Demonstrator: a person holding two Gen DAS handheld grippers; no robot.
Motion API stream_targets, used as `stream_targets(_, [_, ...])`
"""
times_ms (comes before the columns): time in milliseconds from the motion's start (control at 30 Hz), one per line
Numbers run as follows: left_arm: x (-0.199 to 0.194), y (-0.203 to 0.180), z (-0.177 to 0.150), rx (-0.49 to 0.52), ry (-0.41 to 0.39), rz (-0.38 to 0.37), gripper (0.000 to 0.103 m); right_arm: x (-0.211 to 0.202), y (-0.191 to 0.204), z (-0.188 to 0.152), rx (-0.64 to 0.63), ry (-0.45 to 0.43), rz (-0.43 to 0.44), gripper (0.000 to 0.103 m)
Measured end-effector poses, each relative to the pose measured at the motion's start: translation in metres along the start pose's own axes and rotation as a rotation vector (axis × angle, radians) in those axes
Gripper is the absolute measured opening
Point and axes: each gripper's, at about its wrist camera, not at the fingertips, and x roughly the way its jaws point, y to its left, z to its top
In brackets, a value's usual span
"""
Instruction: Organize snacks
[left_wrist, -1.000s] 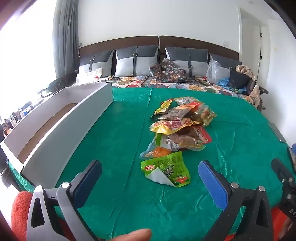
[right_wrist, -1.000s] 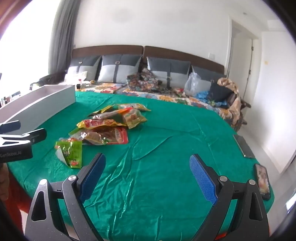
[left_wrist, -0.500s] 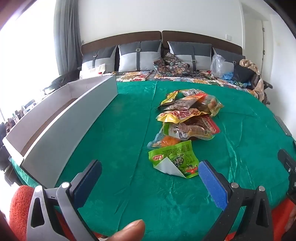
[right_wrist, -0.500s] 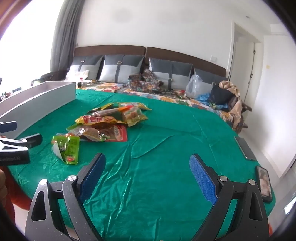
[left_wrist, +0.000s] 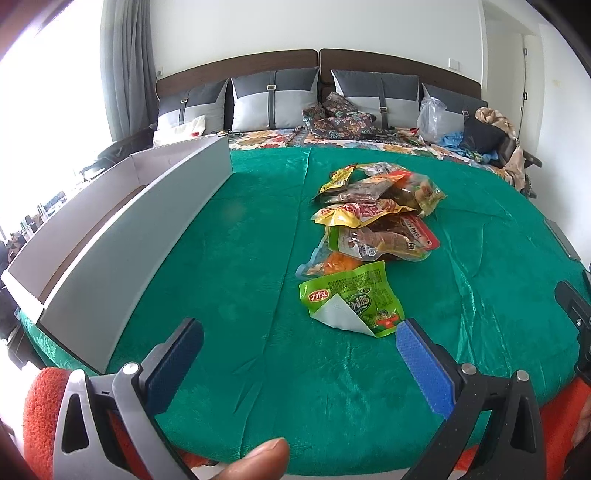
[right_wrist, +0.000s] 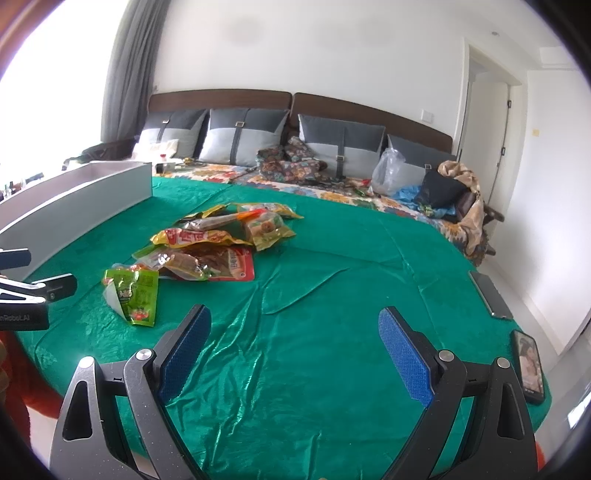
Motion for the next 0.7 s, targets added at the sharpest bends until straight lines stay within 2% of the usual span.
stream_targets(700, [0.0101, 0.0083, -0.0039, -0.012, 0.038, -0.006, 0.103, 0.0058, 0.0049, -0.0045, -0.02, 0.023, -0.001, 0.094])
